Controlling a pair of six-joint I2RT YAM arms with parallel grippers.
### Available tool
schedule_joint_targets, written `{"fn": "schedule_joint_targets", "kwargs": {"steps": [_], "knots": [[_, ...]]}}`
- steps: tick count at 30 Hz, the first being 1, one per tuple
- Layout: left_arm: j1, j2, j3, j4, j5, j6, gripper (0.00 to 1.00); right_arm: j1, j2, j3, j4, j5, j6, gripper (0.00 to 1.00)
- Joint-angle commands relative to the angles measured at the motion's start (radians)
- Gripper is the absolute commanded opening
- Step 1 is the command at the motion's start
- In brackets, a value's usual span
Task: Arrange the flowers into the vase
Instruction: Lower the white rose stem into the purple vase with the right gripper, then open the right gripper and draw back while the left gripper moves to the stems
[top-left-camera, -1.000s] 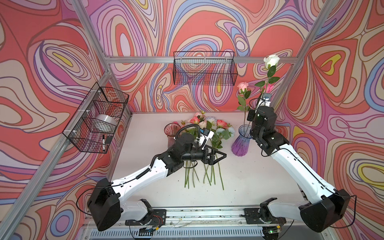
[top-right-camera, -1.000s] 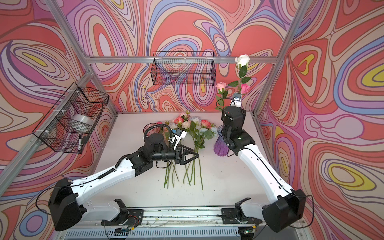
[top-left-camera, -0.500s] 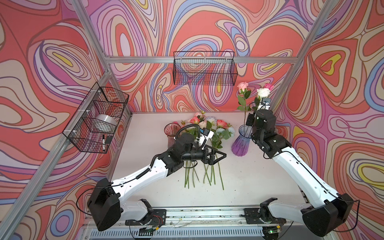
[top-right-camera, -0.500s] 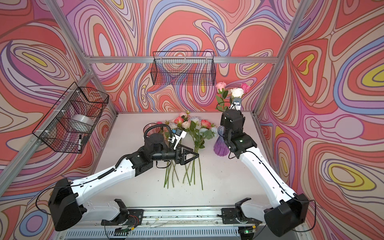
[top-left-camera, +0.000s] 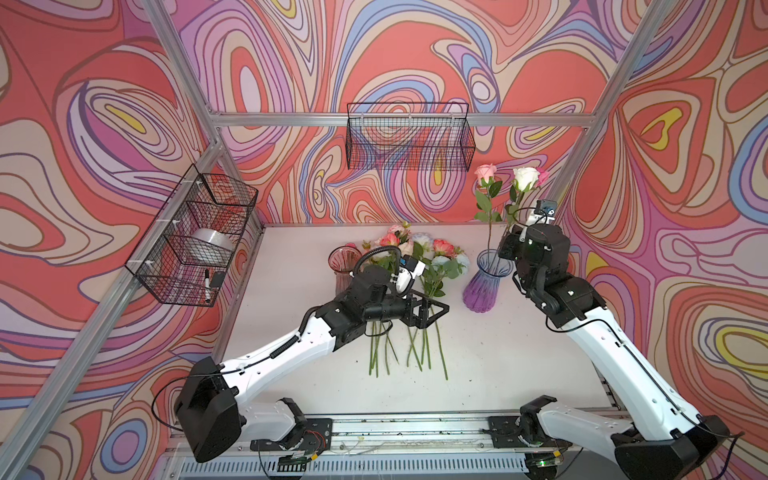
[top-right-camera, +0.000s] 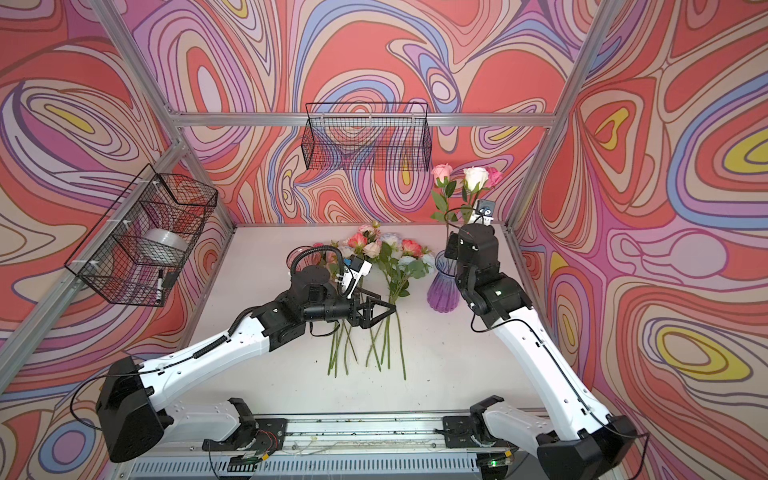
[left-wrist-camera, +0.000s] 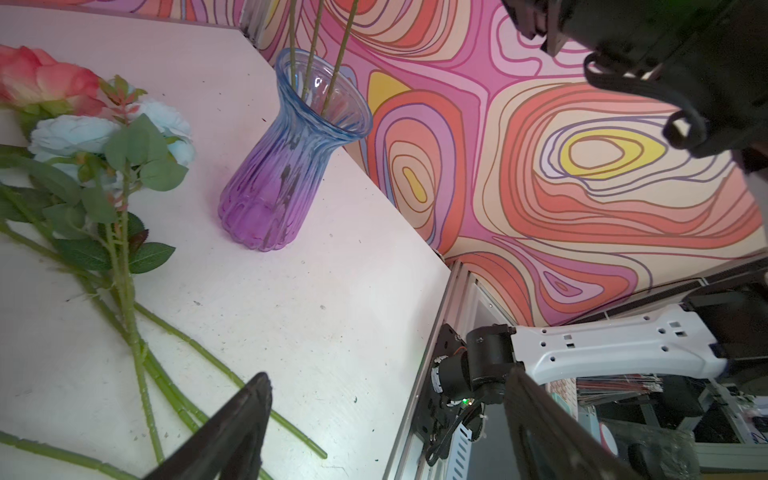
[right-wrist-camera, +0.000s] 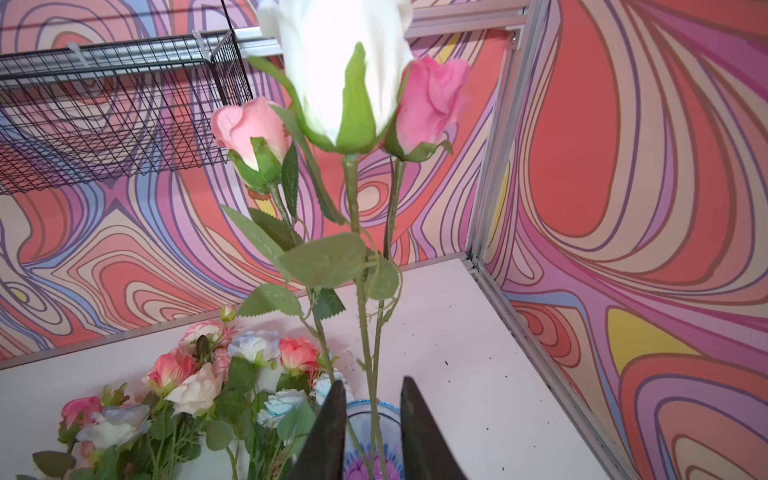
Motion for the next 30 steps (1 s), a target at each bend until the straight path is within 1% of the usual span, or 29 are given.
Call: {"fn": "schedule_joint_targets", "kwargs": {"steps": [1, 3, 5, 6, 8, 10, 11, 13, 15, 16, 17, 18, 19, 21, 25, 27, 30], "knots": [[-0.003, -0.006, 0.048, -0.072, -0.065, 0.051, 0.88, -0.003, 0.008, 0.056, -0.055, -0.031, 0.025, 0.25], [-0.003, -0.003, 0.054, -0.083, -0.077, 0.06, 0.88, -0.004, -0.001, 0.073, -0.063, -0.049, 0.04, 0.26], [-0.002, -0.003, 0.061, -0.108, -0.12, 0.067, 0.88, -0.003, -0.017, 0.082, -0.073, -0.09, 0.06, 0.26], [-0.001, -0.002, 0.066, -0.13, -0.153, 0.076, 0.88, -0.001, -0.025, 0.086, -0.083, -0.117, 0.071, 0.27], [0.0, 0.007, 0.089, -0.191, -0.246, 0.086, 0.87, 0.011, -0.032, 0.087, -0.097, -0.21, 0.066, 0.27], [0.007, 0.034, 0.117, -0.26, -0.351, 0.077, 0.85, 0.058, -0.023, 0.082, -0.117, -0.261, 0.073, 0.26], [0.016, 0.053, 0.135, -0.296, -0.405, 0.066, 0.83, 0.095, -0.01, 0.079, -0.136, -0.266, 0.083, 0.25], [0.039, 0.091, 0.165, -0.368, -0.46, 0.039, 0.78, 0.194, 0.012, 0.057, -0.144, -0.22, 0.093, 0.23], [0.069, 0.129, 0.181, -0.388, -0.453, 0.024, 0.71, 0.284, 0.028, 0.015, -0.131, -0.153, 0.095, 0.21], [0.081, 0.148, 0.186, -0.39, -0.432, 0.024, 0.66, 0.309, 0.034, -0.011, -0.124, -0.133, 0.101, 0.2], [0.088, 0.174, 0.193, -0.391, -0.409, 0.038, 0.59, 0.316, 0.035, -0.034, -0.117, -0.128, 0.112, 0.2], [0.089, 0.196, 0.203, -0.402, -0.398, 0.053, 0.55, 0.316, 0.032, -0.055, -0.108, -0.117, 0.129, 0.19], [0.087, 0.227, 0.218, -0.422, -0.388, 0.068, 0.54, 0.316, 0.026, -0.079, -0.096, -0.107, 0.141, 0.18], [0.081, 0.293, 0.256, -0.473, -0.365, 0.093, 0.53, 0.316, 0.006, -0.112, -0.088, -0.095, 0.156, 0.18], [0.006, 0.479, 0.399, -0.639, -0.416, 0.186, 0.53, 0.315, -0.052, -0.187, -0.084, -0.037, 0.178, 0.18], [-0.02, 0.558, 0.439, -0.674, -0.409, 0.197, 0.54, 0.315, -0.069, -0.203, -0.113, -0.022, 0.192, 0.18], [-0.023, 0.657, 0.478, -0.684, -0.392, 0.171, 0.53, 0.313, -0.102, -0.245, -0.122, -0.027, 0.206, 0.17]]}}
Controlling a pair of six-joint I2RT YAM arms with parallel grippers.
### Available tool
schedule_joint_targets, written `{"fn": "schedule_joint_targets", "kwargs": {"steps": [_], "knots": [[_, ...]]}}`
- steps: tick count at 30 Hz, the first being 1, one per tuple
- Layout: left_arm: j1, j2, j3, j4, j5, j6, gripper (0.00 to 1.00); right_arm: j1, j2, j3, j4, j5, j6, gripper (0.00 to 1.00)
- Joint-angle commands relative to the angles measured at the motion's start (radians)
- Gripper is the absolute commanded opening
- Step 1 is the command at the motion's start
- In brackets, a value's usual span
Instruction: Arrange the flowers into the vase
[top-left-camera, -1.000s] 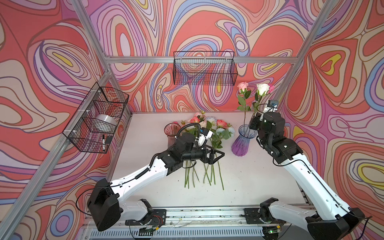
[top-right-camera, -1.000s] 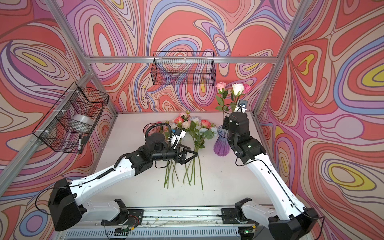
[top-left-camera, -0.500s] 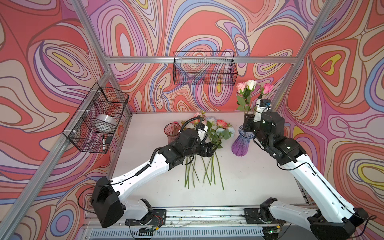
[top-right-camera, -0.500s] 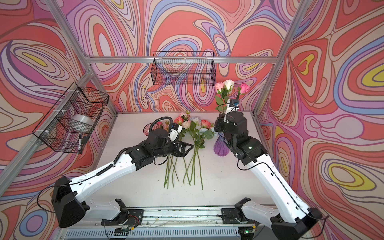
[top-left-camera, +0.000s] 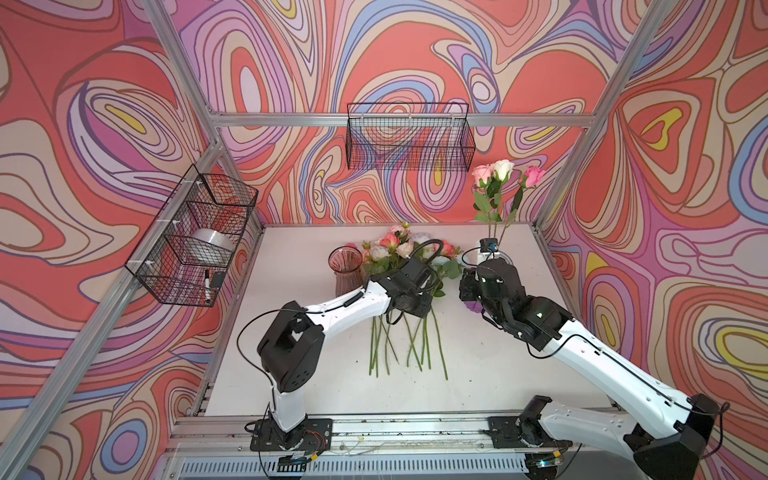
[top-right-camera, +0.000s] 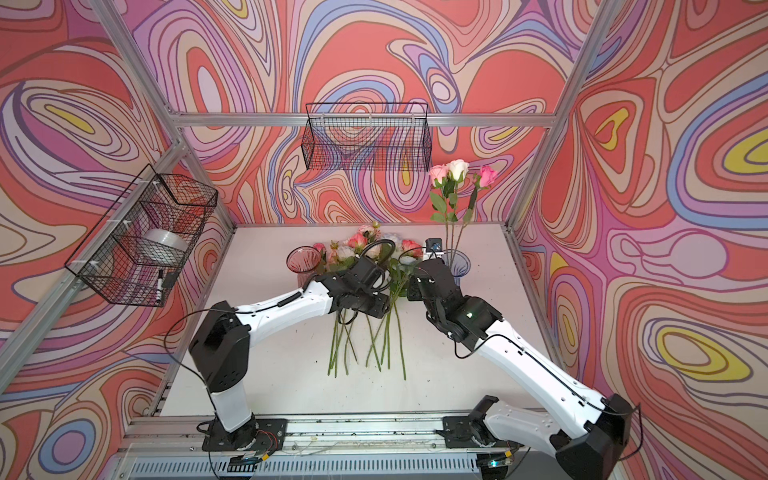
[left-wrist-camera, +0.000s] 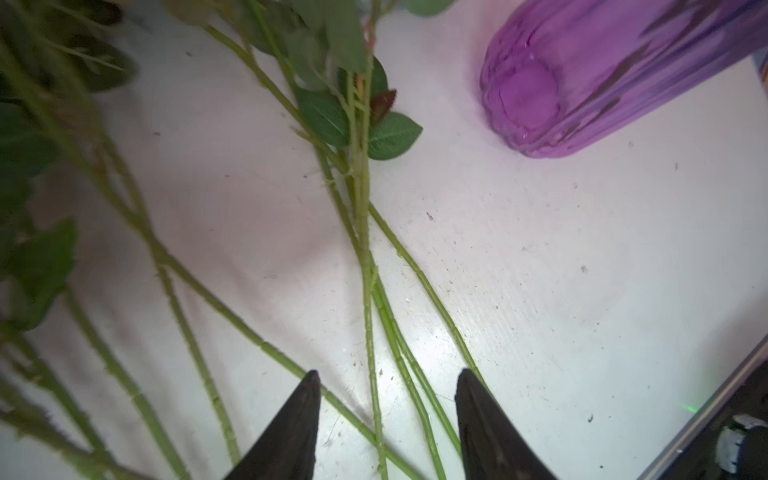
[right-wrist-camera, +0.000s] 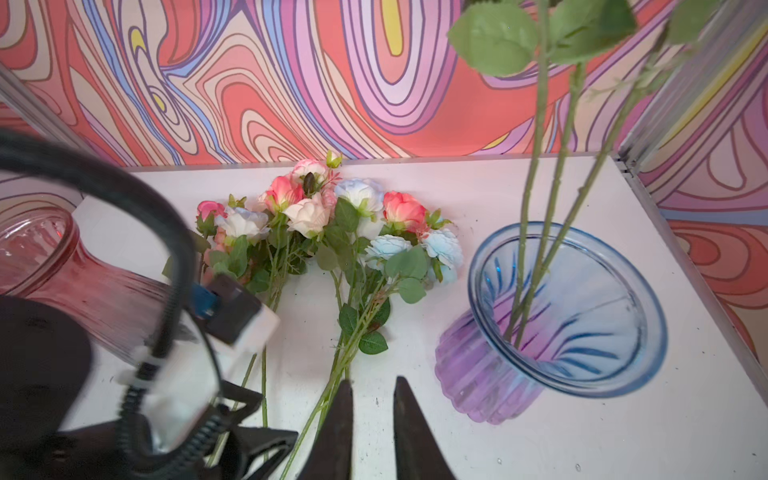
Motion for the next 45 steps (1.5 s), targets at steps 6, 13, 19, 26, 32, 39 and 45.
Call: {"fn": "schedule_joint_targets", "kwargs": {"steps": [6, 13, 19, 26, 32, 39, 45], "knots": [[-0.001, 0.17, 0.087, -0.134, -0.136, -0.008, 0.45, -0.001, -0.111, -0.093, -0.018, 0.028, 0.054, 0.16], [0.002, 0.205, 0.065, -0.067, -0.083, -0.037, 0.2, -0.002, -0.137, -0.113, -0.021, 0.032, 0.053, 0.15], [0.003, 0.151, 0.045, -0.048, -0.034, -0.029, 0.04, -0.003, -0.144, -0.104, -0.019, 0.035, 0.049, 0.15], [0.024, -0.011, 0.05, -0.044, 0.052, -0.055, 0.0, -0.002, -0.151, -0.072, -0.023, 0.066, 0.048, 0.15], [0.048, -0.117, 0.105, -0.085, 0.159, -0.053, 0.0, -0.003, -0.176, -0.07, 0.0, 0.093, 0.098, 0.19], [0.055, -0.336, -0.066, 0.126, 0.201, 0.009, 0.0, -0.003, -0.111, 0.028, -0.003, -0.074, 0.073, 0.29], [0.057, -0.593, -0.414, 0.602, 0.084, 0.02, 0.0, -0.004, -0.064, 0.09, 0.076, -0.284, 0.117, 0.46]]}}
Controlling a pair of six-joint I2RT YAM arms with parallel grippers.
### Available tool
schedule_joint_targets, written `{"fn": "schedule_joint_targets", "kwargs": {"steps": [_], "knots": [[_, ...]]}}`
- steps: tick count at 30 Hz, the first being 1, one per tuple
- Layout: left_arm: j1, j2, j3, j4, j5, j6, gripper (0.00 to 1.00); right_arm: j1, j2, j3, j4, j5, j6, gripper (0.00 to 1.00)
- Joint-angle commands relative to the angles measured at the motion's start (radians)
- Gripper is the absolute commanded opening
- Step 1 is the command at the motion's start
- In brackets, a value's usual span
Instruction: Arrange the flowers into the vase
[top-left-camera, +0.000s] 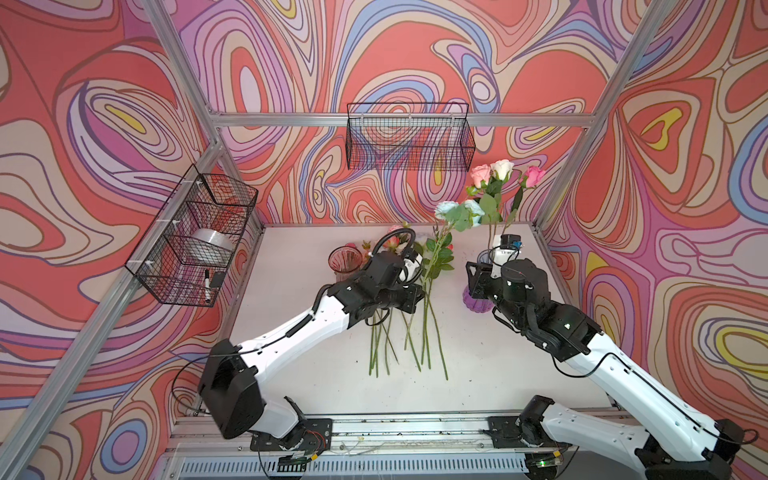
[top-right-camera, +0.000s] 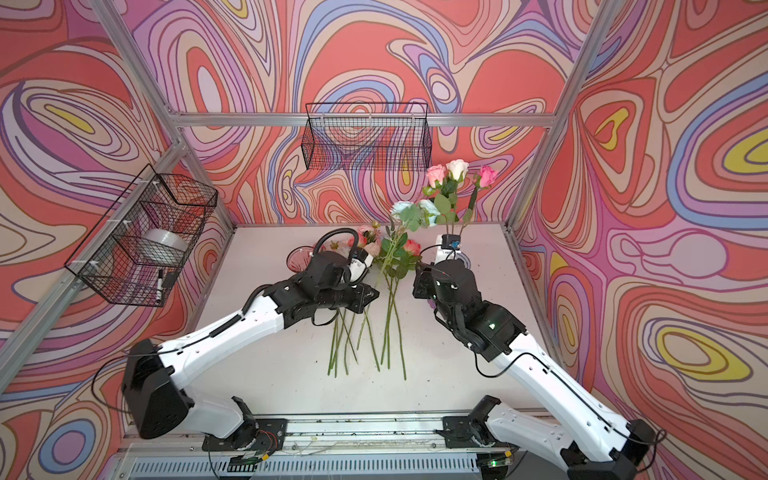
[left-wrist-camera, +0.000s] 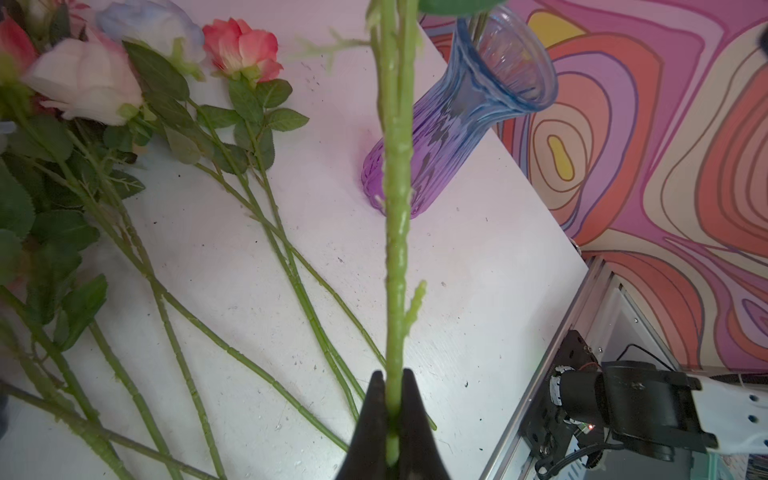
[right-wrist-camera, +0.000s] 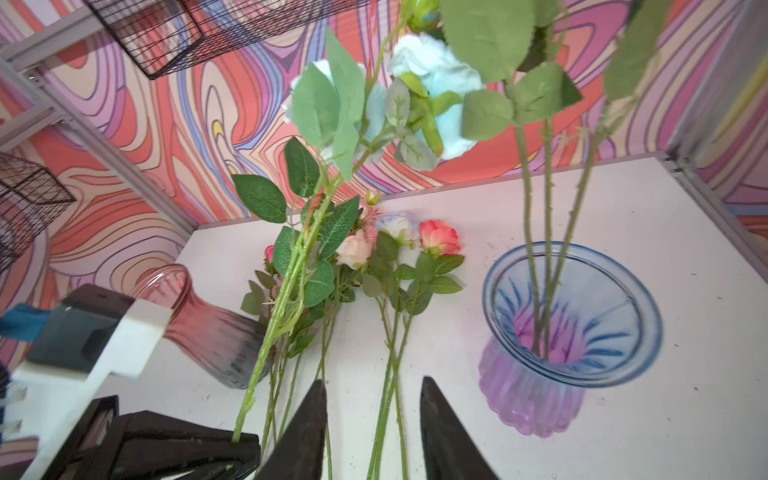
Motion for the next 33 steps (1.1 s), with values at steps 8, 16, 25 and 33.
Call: {"fn": "schedule_joint_targets", "kwargs": {"steps": [8, 16, 25, 33], "knots": [[0.004, -0.167, -0.184, 0.382, -0.047, 0.002, 0.0, -0.003, 0.181, 0.115, 0.157, -0.469, 0.065, 0.52], [0.004, -0.174, -0.186, 0.376, -0.019, -0.016, 0.0, -0.003, 0.258, 0.121, 0.208, -0.526, 0.065, 0.49], [0.004, -0.162, -0.178, 0.365, 0.004, -0.026, 0.0, -0.004, 0.283, 0.139, 0.213, -0.495, 0.057, 0.03], [0.004, -0.155, -0.164, 0.344, 0.002, -0.039, 0.56, -0.001, 0.277, 0.163, 0.162, -0.418, -0.006, 0.0]]}}
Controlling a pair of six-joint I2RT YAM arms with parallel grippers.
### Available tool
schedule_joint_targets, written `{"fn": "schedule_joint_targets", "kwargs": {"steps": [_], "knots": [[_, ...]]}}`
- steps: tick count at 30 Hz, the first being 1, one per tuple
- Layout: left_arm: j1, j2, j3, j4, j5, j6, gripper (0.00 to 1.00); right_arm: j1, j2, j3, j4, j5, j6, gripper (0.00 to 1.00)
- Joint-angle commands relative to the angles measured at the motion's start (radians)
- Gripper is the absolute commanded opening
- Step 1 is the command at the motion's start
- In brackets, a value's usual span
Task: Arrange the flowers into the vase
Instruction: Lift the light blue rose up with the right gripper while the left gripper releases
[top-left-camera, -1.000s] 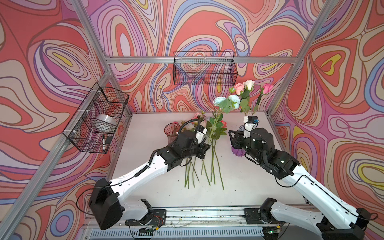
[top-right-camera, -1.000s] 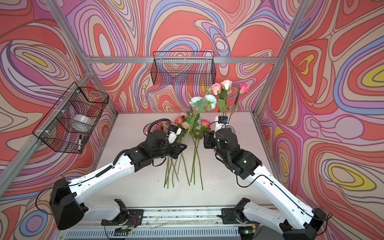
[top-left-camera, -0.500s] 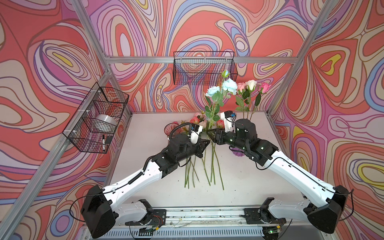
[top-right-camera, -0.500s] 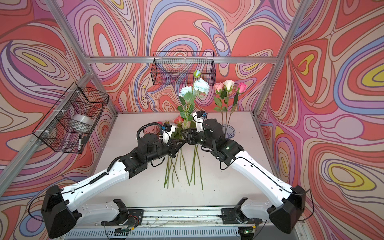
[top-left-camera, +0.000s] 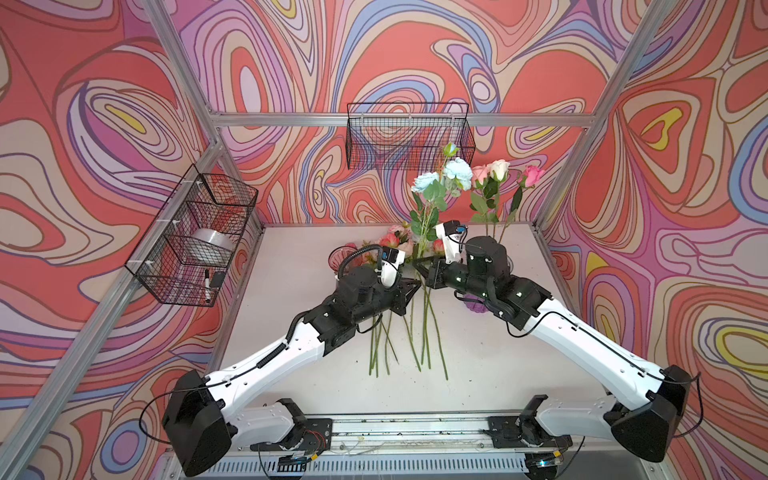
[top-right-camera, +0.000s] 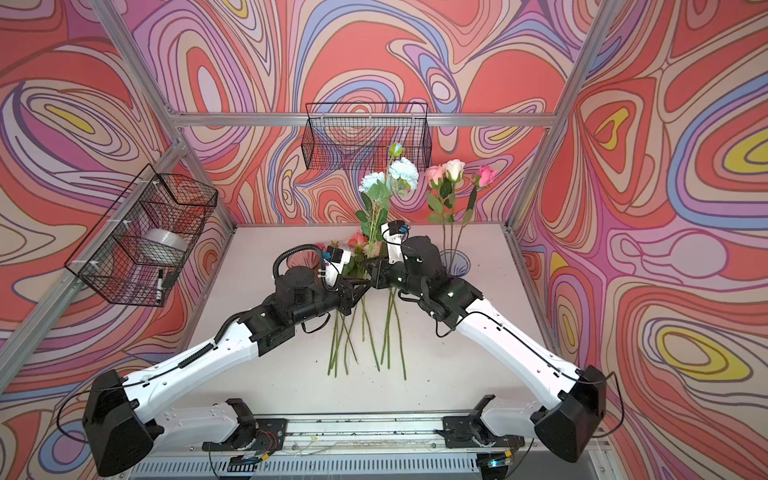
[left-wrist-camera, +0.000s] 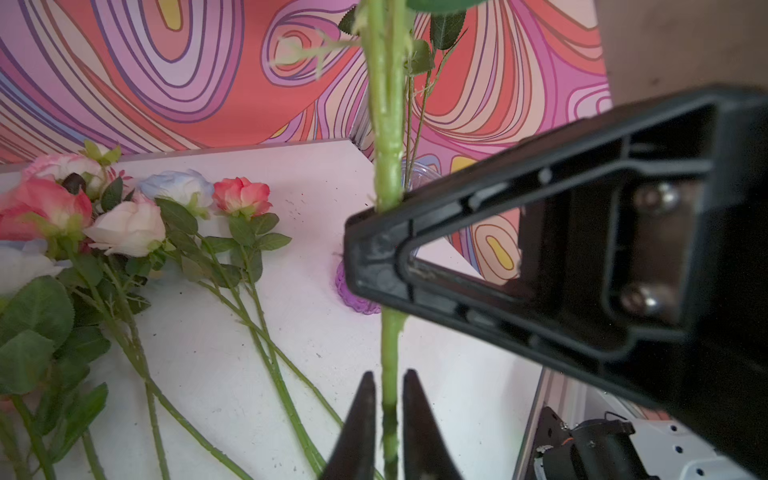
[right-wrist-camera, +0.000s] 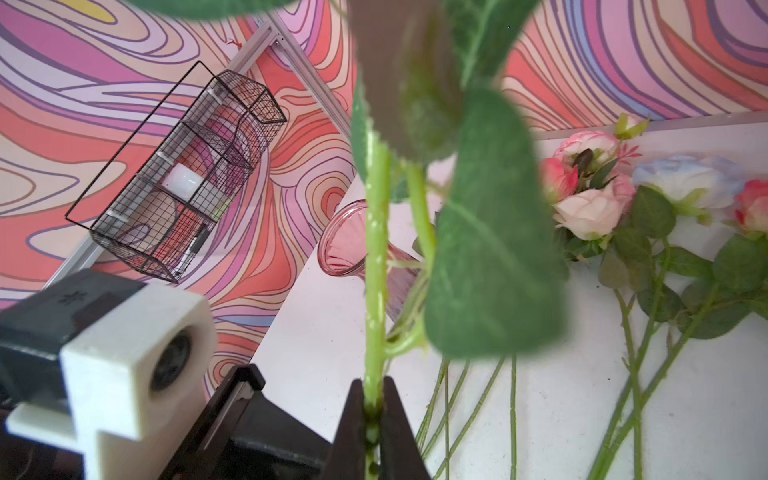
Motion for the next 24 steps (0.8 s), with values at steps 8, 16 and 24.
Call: {"fn": "schedule_joint_targets", "kwargs": {"steps": [8, 16, 24], "knots": [[0.001, -0.065, 0.063, -0.111, -0.127, 0.046, 0.77, -0.007, 0.0, 0.174, -0.13, 0.348, -0.19, 0.0], [0.001, -0.12, 0.018, -0.075, -0.219, 0.05, 0.81, -0.042, 0.009, 0.271, -0.159, 0.516, -0.324, 0.0], [0.001, -0.11, 0.011, -0.072, -0.231, 0.036, 0.81, -0.206, -0.086, 0.199, -0.093, 0.63, -0.386, 0.0]]}}
